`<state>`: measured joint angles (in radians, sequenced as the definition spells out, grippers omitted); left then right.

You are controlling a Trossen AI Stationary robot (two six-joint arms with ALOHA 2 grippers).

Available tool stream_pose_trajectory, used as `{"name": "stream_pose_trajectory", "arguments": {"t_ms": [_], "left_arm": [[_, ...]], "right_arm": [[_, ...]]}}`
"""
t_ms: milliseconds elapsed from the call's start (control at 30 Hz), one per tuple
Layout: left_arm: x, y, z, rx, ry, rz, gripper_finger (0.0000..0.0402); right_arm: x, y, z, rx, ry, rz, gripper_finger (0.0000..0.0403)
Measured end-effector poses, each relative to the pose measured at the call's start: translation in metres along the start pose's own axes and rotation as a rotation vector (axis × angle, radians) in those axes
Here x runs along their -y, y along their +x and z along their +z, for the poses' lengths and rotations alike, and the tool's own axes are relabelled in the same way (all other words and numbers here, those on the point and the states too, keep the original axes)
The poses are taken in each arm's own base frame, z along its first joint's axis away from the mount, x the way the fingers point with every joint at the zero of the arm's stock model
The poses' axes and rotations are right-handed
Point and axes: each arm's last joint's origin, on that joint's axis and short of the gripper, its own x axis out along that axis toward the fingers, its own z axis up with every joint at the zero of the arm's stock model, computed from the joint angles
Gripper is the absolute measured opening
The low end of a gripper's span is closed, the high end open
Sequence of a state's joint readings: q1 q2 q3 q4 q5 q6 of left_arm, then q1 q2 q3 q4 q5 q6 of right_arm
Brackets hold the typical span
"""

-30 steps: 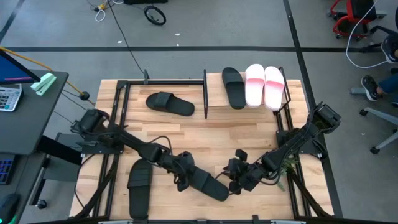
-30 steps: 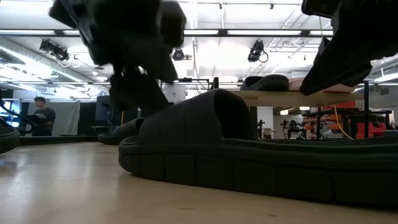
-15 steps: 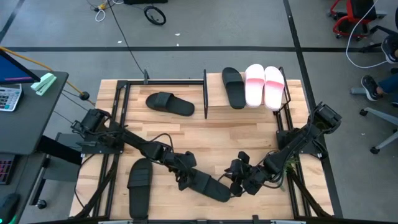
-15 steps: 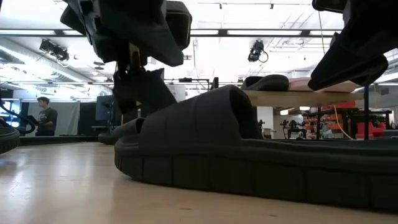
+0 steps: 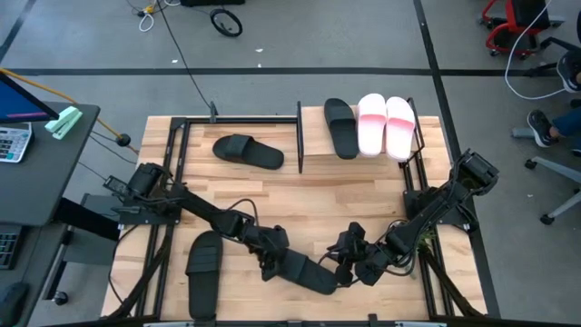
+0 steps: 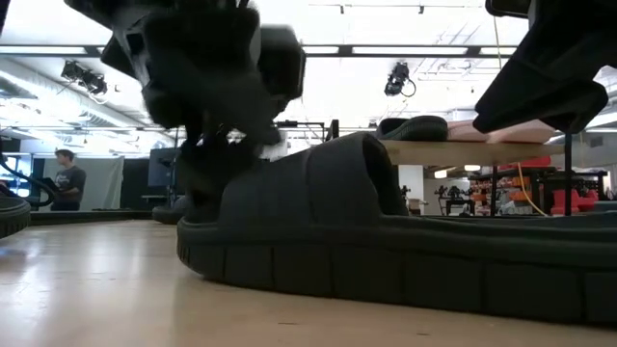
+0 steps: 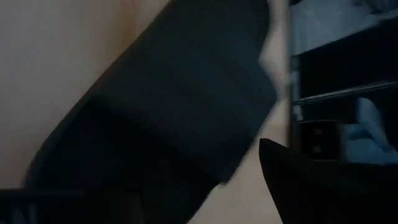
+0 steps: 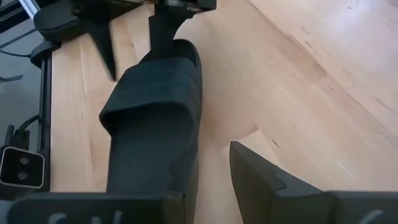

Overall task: Pick and place slides into the shelf
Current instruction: Put the black slide on the shelf

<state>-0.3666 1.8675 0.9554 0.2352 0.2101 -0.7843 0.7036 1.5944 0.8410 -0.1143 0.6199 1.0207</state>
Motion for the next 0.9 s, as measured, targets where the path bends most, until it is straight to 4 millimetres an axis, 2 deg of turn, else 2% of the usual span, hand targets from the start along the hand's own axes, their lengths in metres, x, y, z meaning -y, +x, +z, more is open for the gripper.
{"name": "stream_pose_trajectory", "arguments": {"t_ms": [167, 300, 400, 567, 733, 900], "left_arm": [[0.007, -0.001, 0.008, 0.062, 0.102, -0.093, 0.0214], [0.008, -0.001, 0.008, 0.051, 0.204, -0.118, 0.018], [0.008, -0.001, 0.009, 0.056, 0.259, -0.121, 0.0132], [0.0, -0.004, 0.016, 0.073, 0.258, -0.105, 0.002], [-0.016, -0.011, 0.032, 0.053, 0.228, -0.149, 0.0016], [-0.049, -0.027, 0.058, 0.014, 0.168, -0.243, 0.0009]], "right_arm": [[0.0, 0.0, 0.0, 0.009, -0.002, -0.007, 0.0096], [0.0, 0.0, 0.0, 0.009, -0.014, -0.007, 0.0096], [0.0, 0.0, 0.0, 0.01, -0.032, -0.007, 0.0096], [0.0, 0.0, 0.0, 0.009, -0.036, -0.008, 0.0096], [0.0, 0.0, 0.0, 0.009, -0.036, -0.008, 0.0096], [0.0, 0.0, 0.0, 0.008, -0.025, -0.006, 0.0096]]}}
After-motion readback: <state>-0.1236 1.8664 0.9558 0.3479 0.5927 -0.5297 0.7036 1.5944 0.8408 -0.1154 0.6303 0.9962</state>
